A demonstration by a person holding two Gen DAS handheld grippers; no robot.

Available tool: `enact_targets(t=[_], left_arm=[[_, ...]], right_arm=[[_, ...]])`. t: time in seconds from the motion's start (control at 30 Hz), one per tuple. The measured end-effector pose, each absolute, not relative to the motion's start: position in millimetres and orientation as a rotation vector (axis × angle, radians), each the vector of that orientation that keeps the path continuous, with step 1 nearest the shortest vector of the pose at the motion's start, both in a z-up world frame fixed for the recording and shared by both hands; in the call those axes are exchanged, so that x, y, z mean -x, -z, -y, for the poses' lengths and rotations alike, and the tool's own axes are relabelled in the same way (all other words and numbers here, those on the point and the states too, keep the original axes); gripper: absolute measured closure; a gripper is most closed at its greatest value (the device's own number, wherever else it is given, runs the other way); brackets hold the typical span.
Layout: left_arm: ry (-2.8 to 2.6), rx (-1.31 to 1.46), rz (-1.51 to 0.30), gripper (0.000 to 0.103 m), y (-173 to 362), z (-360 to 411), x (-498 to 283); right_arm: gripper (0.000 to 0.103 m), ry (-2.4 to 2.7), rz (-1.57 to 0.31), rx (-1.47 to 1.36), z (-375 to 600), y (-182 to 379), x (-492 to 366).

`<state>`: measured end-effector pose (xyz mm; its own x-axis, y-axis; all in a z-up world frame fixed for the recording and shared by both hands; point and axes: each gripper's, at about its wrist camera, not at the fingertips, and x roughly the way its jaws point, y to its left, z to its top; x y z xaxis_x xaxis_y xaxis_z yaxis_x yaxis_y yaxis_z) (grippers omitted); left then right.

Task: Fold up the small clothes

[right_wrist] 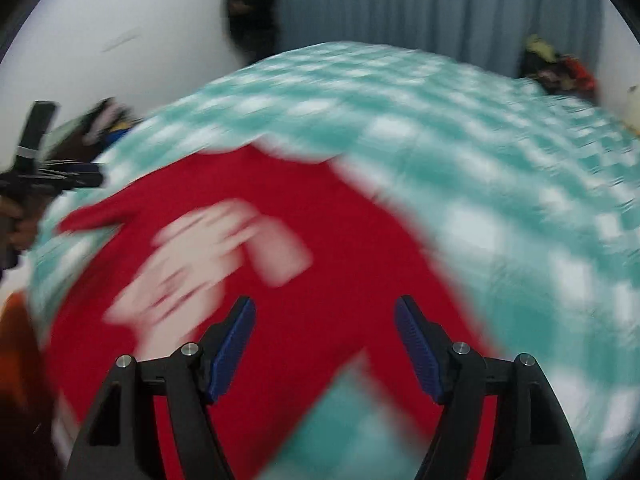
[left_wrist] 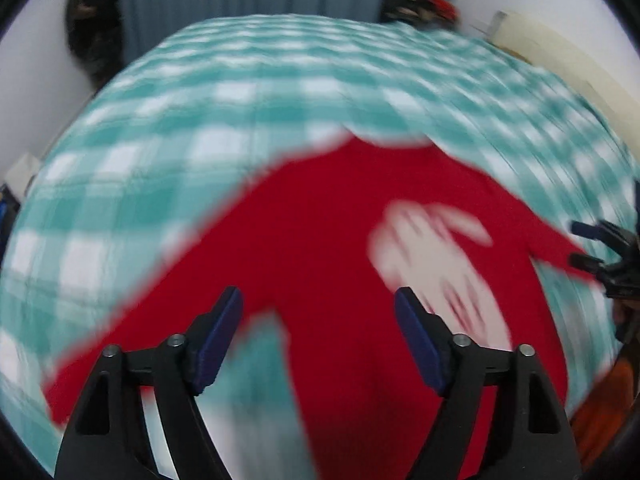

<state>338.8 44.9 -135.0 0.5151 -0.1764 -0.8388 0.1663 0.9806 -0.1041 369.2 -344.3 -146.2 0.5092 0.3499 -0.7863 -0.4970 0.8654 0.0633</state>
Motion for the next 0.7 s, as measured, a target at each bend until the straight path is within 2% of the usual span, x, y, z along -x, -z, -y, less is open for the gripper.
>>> enact_targets(t=[0.07,0.23,0.37,0.5,0.63,0.7], left_arm=[[0.24,-0.028,-1.039,0.022,153,-18,-288],[0.197,-0.081,-1.144,0.022,201,11,-215],[0.135,-0.125,-1.116,0.019,196,10,-176],[0.062,-0.086,-1.12,0.017,193,-5,-152],[-0.099,0.073,-1.052,0.016,184,-40,-144],[-0.168,0.193,-1.013,0.014,180,-65,-157]], right_arm=[[0.031,-0.571,-0.918,0.176,329,157,-315],[0.031,-0.557,-1.0,0.238,307,197,-212],[0.031,-0.432,-1.078,0.233,337,218,-170],[0.031,-0.286,-1.124,0.108,384,223,-142],[0.031,-0.132,-0.985,-0.015,418,198,-141],[0.023,-0.056,-0.894,-0.093,437,186,-147]])
